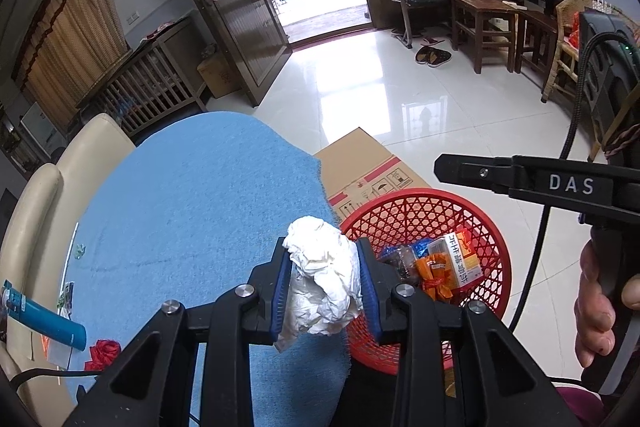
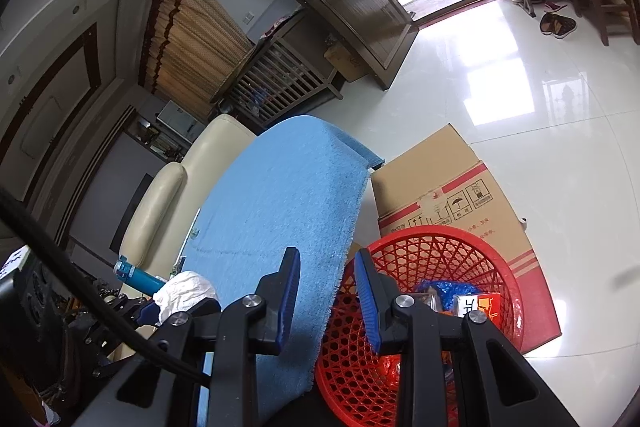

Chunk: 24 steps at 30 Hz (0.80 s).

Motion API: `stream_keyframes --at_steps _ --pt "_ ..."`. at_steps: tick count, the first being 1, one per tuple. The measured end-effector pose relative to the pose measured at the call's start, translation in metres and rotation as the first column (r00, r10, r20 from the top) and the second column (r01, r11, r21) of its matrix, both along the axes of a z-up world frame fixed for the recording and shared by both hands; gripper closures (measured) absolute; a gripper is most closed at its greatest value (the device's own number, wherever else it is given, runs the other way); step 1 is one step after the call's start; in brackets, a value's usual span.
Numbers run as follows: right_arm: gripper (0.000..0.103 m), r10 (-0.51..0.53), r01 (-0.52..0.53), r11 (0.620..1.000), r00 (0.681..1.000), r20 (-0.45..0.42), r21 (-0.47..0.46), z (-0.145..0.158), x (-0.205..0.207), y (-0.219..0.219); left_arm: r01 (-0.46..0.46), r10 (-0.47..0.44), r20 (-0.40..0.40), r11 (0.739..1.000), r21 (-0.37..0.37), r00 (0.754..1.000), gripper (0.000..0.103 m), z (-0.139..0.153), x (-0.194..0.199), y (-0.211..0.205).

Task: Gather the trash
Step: 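Open the right gripper to drop the wrapper while the left gripper drops the tissue, then move both grippers back over the table toward the red ribbon and blue packet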

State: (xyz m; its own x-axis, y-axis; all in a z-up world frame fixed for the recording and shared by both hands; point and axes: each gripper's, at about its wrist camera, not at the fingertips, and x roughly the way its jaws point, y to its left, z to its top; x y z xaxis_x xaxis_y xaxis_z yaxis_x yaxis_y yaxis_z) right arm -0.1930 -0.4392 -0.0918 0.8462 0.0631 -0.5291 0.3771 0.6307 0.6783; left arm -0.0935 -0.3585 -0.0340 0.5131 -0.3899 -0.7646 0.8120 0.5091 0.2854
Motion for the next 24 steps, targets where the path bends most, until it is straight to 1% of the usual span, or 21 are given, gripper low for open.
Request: stream_keyframes --at_steps 3,5,6,8,9,13,15,17,21,24 --pt "0.071 0.0 0.0 1.0 1.0 0.0 0.0 -0.001 0.0 -0.001 0.019 -0.019 -0.017 1.0 -0.015 1.0 0.066 0.001 -0.002 -0.001" --pt "0.071 0.0 0.0 1.0 1.0 0.0 0.001 -0.001 0.0 -0.001 0.031 -0.031 -0.009 0.999 -0.018 0.999 0.057 0.002 -0.004 -0.002" --pt "0.071 -0.001 0.001 1.0 1.0 0.0 0.001 -0.001 -0.001 -0.001 0.036 -0.036 -0.004 0.999 -0.02 0.999 0.054 0.002 -0.005 -0.001" --pt "0.071 -0.002 0.002 1.0 1.0 0.0 0.003 -0.002 -0.001 -0.002 0.043 -0.042 0.01 0.999 -0.024 0.999 0.042 0.003 -0.008 -0.001" --pt "0.071 -0.005 0.005 1.0 1.0 0.001 0.003 -0.002 -0.001 -0.002 0.046 -0.045 0.016 0.999 -0.026 0.999 0.04 0.004 -0.009 -0.001" --pt "0.071 -0.008 0.008 1.0 1.0 0.0 0.005 -0.002 -0.002 -0.002 0.053 -0.052 0.033 0.998 -0.02 0.998 0.038 0.004 -0.012 -0.001" --pt "0.071 -0.008 0.008 1.0 1.0 -0.001 0.002 -0.001 -0.002 -0.002 0.046 -0.046 0.032 0.999 -0.019 0.998 0.035 0.004 -0.01 0.0" --pt "0.071 -0.008 0.008 1.0 1.0 0.001 0.002 -0.001 -0.002 -0.001 0.037 -0.036 0.027 0.999 -0.02 0.999 0.035 0.003 -0.007 0.002" --pt "0.071 -0.007 0.007 1.0 1.0 0.001 0.003 0.0 -0.002 -0.001 0.002 -0.002 0.019 1.0 -0.016 1.0 0.035 0.0 0.001 0.011" --pt "0.071 -0.004 0.004 1.0 1.0 -0.001 0.001 0.0 -0.001 0.0 -0.04 0.04 0.002 0.999 -0.017 0.999 0.035 -0.002 0.01 0.019"
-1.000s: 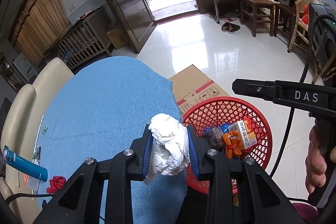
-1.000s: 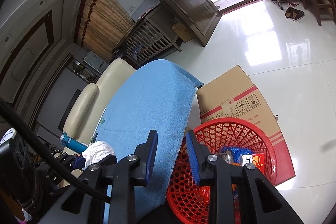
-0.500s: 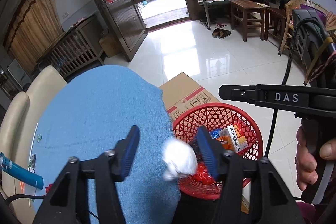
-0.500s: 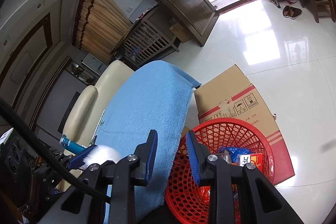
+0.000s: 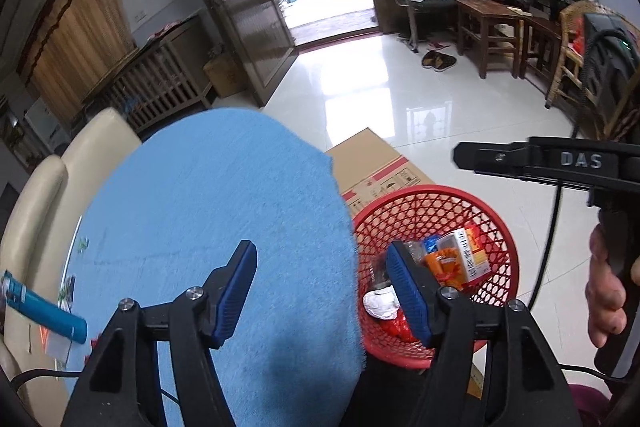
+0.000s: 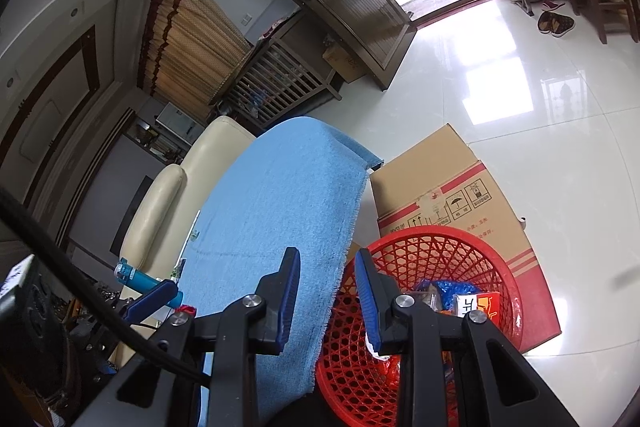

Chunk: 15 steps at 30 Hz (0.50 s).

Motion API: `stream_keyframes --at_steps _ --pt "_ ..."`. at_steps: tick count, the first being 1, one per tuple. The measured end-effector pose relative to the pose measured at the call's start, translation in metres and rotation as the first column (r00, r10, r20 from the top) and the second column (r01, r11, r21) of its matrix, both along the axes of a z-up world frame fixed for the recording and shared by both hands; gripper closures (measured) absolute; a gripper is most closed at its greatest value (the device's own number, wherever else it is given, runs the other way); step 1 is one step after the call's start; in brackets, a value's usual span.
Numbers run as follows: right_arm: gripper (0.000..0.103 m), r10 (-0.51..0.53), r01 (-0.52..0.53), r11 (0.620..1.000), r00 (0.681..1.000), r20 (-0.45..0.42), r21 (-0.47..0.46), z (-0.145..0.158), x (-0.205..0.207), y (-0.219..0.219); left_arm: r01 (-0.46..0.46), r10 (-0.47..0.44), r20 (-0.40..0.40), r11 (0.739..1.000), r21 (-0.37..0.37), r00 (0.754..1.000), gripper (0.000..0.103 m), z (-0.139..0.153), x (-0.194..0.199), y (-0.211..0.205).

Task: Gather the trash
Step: 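Move both grippers back over the table toward the red ribbon and blue packet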

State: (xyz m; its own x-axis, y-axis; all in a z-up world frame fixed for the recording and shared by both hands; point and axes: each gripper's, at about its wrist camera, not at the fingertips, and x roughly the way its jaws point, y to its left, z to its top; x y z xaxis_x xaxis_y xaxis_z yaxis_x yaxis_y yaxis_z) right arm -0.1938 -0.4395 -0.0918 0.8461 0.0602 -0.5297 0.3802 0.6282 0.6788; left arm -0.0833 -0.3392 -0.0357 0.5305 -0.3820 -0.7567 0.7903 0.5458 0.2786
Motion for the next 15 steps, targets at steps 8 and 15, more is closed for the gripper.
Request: stream_keyframes --at_steps 8,15 --pt "0.071 0.034 -0.034 0.999 0.999 -0.012 -0.003 0.0 0.011 0.011 -0.058 0.058 0.013 0.998 -0.03 0.998 0.035 0.01 0.008 0.015" --pt "0.071 0.054 -0.054 0.998 0.998 -0.015 -0.017 0.003 0.018 0.021 -0.133 0.137 0.058 0.988 -0.072 0.989 0.035 0.027 0.018 0.052"
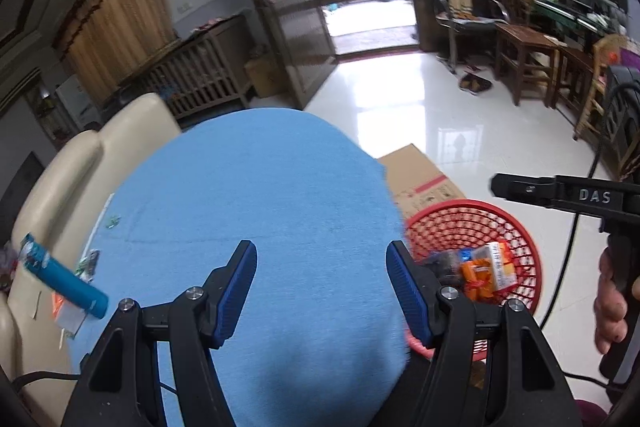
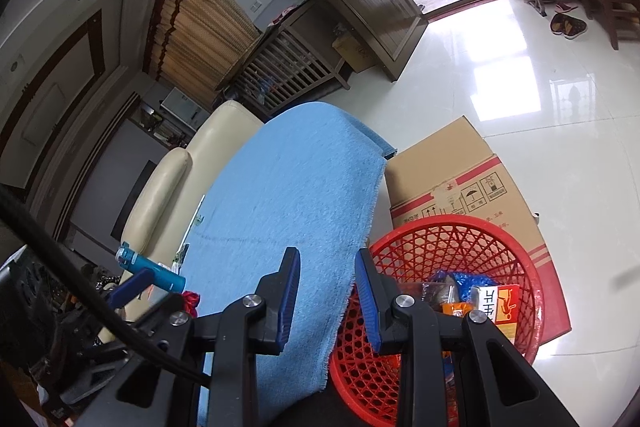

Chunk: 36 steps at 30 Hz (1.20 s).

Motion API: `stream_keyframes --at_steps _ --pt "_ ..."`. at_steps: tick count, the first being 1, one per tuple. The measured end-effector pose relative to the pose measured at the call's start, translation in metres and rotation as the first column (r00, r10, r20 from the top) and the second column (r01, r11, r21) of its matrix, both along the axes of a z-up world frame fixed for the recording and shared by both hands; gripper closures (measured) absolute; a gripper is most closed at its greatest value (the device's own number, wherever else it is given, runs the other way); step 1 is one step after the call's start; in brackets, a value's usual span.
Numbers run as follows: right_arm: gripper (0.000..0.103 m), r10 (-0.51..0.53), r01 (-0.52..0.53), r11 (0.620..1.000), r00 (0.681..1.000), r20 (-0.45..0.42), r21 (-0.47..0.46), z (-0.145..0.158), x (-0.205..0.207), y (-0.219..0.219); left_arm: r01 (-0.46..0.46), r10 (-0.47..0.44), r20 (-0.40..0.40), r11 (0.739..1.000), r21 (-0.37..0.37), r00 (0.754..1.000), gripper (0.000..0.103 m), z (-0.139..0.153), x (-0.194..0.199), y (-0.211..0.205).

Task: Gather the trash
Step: 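Move both grippers back over the table toward the red ribbon and blue packet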

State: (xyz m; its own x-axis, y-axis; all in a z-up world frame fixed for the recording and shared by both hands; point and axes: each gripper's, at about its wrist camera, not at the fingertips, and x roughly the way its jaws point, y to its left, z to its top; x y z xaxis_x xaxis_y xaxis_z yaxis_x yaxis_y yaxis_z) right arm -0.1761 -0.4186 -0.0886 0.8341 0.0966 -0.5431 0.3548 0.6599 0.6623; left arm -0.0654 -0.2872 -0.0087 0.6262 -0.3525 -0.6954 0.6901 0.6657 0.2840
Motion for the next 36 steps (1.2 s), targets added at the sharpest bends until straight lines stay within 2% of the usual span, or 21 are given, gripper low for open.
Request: stream_keyframes --at_steps 7,12,15,20,23,26,29,36 --pt "0.071 0.035 -0.035 0.999 0.999 0.003 0.001 0.004 0.011 0.012 -0.165 0.165 0.004 0.986 -0.033 0.986 0.035 0.007 0.022 0.071" --pt "0.072 0.093 -0.093 0.996 0.996 -0.012 -0.01 0.008 0.028 0.034 -0.307 0.308 0.016 0.951 -0.036 0.951 0.035 0.002 0.042 0.137" --pt "0.072 0.135 -0.135 0.99 0.991 -0.026 -0.026 0.011 0.039 0.052 -0.415 0.415 0.004 0.909 -0.042 0.91 0.035 -0.002 0.063 0.182" --pt "0.072 0.221 -0.225 0.973 0.973 -0.069 -0.055 0.012 0.062 0.088 -0.581 0.58 -0.041 0.811 -0.062 0.814 0.035 -0.013 0.093 0.256" --pt "0.072 0.277 -0.285 0.955 0.956 -0.098 -0.076 0.012 0.078 0.11 -0.649 0.645 -0.073 0.758 -0.063 0.76 0.035 -0.023 0.102 0.289" --pt "0.072 0.331 -0.345 0.932 0.935 -0.126 -0.111 0.015 0.095 0.135 -0.693 0.684 -0.116 0.718 -0.068 0.72 0.035 -0.033 0.109 0.313" --pt "0.072 0.385 -0.406 0.903 0.91 -0.154 -0.138 0.016 0.115 0.16 -0.71 0.695 -0.158 0.702 -0.065 0.702 0.035 -0.044 0.112 0.323" --pt "0.071 0.487 -0.526 0.831 0.844 -0.224 -0.179 0.01 0.161 0.213 -0.707 0.685 -0.222 0.706 -0.032 0.694 0.035 -0.078 0.12 0.327"
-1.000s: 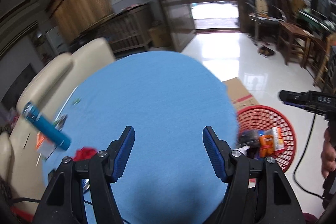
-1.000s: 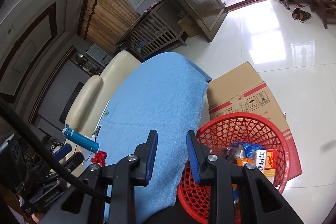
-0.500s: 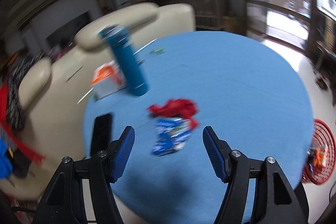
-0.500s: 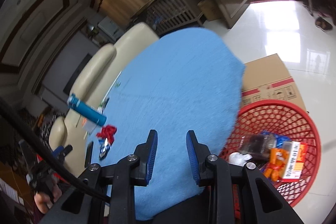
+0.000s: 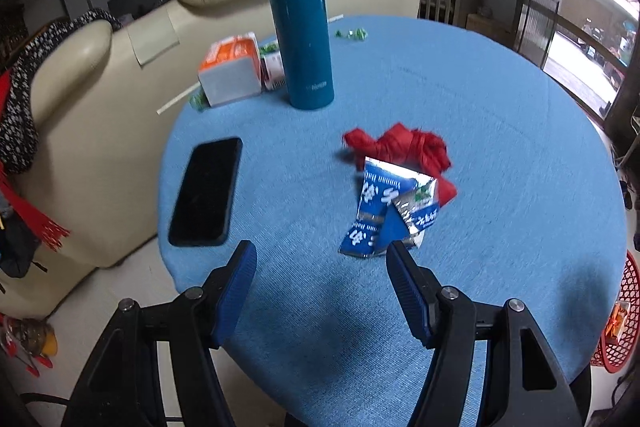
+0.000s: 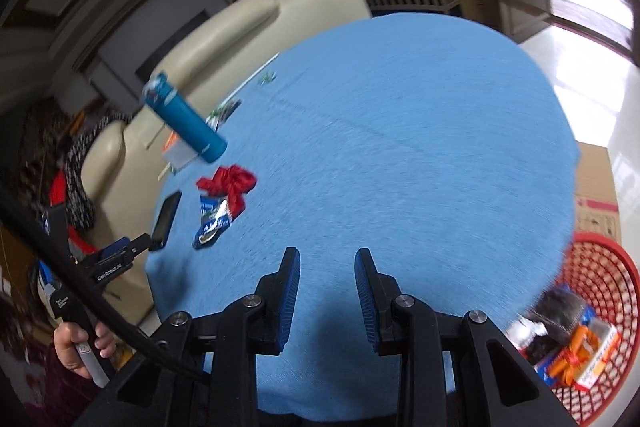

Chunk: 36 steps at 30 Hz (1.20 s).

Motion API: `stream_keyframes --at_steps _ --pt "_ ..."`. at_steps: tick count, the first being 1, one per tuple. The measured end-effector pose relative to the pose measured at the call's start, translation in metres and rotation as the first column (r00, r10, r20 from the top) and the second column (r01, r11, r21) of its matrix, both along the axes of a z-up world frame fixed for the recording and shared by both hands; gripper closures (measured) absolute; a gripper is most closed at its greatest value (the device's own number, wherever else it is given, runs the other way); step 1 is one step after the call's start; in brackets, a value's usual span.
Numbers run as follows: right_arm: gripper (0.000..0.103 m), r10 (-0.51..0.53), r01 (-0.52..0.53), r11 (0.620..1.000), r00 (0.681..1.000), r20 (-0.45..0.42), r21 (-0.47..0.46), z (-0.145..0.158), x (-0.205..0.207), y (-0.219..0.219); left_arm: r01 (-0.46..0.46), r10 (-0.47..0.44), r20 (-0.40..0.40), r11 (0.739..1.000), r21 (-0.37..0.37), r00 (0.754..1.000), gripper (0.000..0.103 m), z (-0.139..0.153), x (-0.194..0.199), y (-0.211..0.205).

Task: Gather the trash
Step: 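Move both grippers back over the table toward the red ribbon and blue packet, then grasp the red ribbon with the right gripper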

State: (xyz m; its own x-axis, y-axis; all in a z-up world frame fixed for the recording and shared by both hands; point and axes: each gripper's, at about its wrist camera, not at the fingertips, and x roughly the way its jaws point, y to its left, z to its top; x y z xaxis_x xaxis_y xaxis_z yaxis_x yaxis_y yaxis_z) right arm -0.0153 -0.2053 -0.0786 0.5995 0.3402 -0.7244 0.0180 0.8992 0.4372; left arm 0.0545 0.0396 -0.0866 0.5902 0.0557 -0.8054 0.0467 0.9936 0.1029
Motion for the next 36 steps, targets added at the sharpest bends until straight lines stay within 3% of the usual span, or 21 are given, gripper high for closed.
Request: stream_keyframes --at_steps 10,28,29,32,36 --pt "0.071 0.062 -0.063 0.998 0.994 -0.087 -0.006 -0.035 0.026 0.035 -0.034 0.034 -0.015 0.999 0.034 0.999 0.035 -0.022 0.015 0.014" --pt "0.071 0.128 -0.133 0.991 0.983 -0.133 -0.029 -0.047 0.055 0.081 -0.044 0.044 -0.003 0.999 0.01 0.999 0.035 -0.029 0.031 0.033" --pt "0.067 0.131 -0.137 0.99 0.982 -0.137 -0.032 -0.048 0.056 0.083 -0.047 0.047 -0.005 0.999 0.005 0.999 0.035 -0.031 0.031 0.035" --pt "0.038 0.128 -0.133 0.991 0.983 -0.132 -0.027 -0.049 0.057 0.087 -0.055 0.055 -0.014 0.998 -0.009 0.998 0.035 -0.033 0.034 0.039" --pt "0.038 0.139 -0.144 0.989 0.984 -0.107 -0.043 -0.046 0.059 0.094 -0.057 0.057 -0.018 0.998 -0.019 0.998 0.035 -0.036 0.035 0.041"
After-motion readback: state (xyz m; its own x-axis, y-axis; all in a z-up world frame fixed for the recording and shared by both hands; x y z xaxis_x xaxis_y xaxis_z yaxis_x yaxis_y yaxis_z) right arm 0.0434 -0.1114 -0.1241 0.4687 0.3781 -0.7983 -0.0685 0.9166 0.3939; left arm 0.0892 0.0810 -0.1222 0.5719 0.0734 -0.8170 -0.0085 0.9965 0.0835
